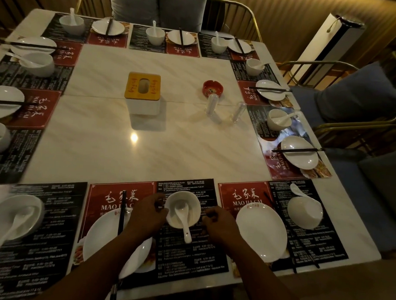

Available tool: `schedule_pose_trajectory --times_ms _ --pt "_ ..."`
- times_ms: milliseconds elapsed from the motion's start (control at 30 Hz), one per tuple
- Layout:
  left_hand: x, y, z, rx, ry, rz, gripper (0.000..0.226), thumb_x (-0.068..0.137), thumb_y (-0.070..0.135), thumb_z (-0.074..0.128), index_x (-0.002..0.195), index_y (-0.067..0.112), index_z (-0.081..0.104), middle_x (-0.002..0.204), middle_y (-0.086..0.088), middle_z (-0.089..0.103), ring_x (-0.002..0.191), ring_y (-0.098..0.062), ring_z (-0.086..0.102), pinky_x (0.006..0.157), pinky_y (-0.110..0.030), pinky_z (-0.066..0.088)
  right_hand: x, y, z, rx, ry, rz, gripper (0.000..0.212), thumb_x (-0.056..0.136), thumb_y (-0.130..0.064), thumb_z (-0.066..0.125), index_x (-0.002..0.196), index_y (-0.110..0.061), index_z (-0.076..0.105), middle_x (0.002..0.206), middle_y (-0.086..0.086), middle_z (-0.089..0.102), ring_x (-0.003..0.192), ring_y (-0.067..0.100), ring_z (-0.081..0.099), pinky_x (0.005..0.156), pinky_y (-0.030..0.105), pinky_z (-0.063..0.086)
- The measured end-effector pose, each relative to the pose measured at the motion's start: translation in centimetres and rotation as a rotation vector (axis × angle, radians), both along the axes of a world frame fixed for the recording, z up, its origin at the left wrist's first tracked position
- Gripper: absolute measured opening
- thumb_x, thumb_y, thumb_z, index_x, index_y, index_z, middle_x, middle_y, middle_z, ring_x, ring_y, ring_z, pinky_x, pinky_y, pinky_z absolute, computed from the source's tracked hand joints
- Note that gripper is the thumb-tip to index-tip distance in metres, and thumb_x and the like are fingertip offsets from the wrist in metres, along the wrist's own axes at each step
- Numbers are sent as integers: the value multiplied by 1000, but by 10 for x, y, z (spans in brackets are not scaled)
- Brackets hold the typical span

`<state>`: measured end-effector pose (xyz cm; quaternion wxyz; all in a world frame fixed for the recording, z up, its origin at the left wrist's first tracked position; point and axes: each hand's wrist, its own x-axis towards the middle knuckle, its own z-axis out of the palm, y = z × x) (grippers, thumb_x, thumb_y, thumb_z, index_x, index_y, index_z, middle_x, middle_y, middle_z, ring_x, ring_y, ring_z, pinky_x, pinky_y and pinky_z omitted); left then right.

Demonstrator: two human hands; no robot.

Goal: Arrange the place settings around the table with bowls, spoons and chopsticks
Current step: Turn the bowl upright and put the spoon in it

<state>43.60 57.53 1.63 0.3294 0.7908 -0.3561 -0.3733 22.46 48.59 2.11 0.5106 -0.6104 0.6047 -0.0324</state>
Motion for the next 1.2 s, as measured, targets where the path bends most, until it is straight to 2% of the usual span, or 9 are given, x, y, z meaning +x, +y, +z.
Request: schedule_pose_trajectory --times_ms 167,267,433,500,567,667,833,1000,1200 --pt "-28 -30 18 -110 -238 -29 42 83 15 73 123 19 64 115 1 66 95 -12 59 81 -23 47 -55 -37 19 -162 85 36 10 90 -25 65 99 -29 67 90 -8 72 80 10 70 79 37 60" --pt "-61 -55 29 -192 -310 -81 35 86 18 70 120 20 66 110 7 63 95 -9 58 83 -25 48 -102 -66 23 -206 114 20 6 88 -29 66 93 -32 68 86 -8 72 77 11 70 79 41 60" --pt "-130 -103 25 -176 -317 -96 26 86 24 70 111 18 70 105 1 69 91 -12 64 83 -31 55 -179 -115 26 -368 224 127 8 89 -22 67 96 -25 69 92 -5 72 80 7 63 69 20 45" --pt "-164 -120 19 -132 -324 -75 22 88 28 68 109 20 70 101 2 67 87 -11 62 76 -27 53 -213 -137 25 -486 238 139 11 86 -18 68 97 -20 71 91 -2 71 84 13 65 74 25 48" --pt "-197 -131 14 -120 -332 -78 17 89 24 67 105 22 70 95 6 65 85 -11 63 68 -18 46 -245 -159 21 -569 253 147 20 83 -16 70 103 -16 70 100 5 67 94 23 63 83 39 53" --pt "-233 -139 0 -65 -328 -83 18 84 22 69 102 24 68 97 7 67 87 -12 64 71 -19 49 -285 -187 21 -579 331 237 37 81 -24 74 116 -15 64 115 9 58 108 29 54 88 40 49" --pt "-255 -130 -20 90 -404 -18 37 81 25 69 118 26 62 113 5 60 104 -15 58 87 -31 51 -315 -206 6 -580 347 415 50 76 -46 69 119 -21 60 116 3 55 105 25 54 84 39 50" --pt "-256 -111 -29 264 -338 83 37 82 24 69 118 28 58 111 2 57 99 -16 58 83 -29 50 -307 -209 -5 -558 288 455 59 77 -48 67 129 -23 55 120 2 54 107 23 54 87 40 52" --pt "-258 -104 -36 218 -296 94 47 84 7 67 125 28 62 111 4 68 102 -18 64 88 -33 53 -309 -213 -9 -501 272 534 79 72 -61 66 140 -28 44 129 -1 46 118 21 48 93 36 49"
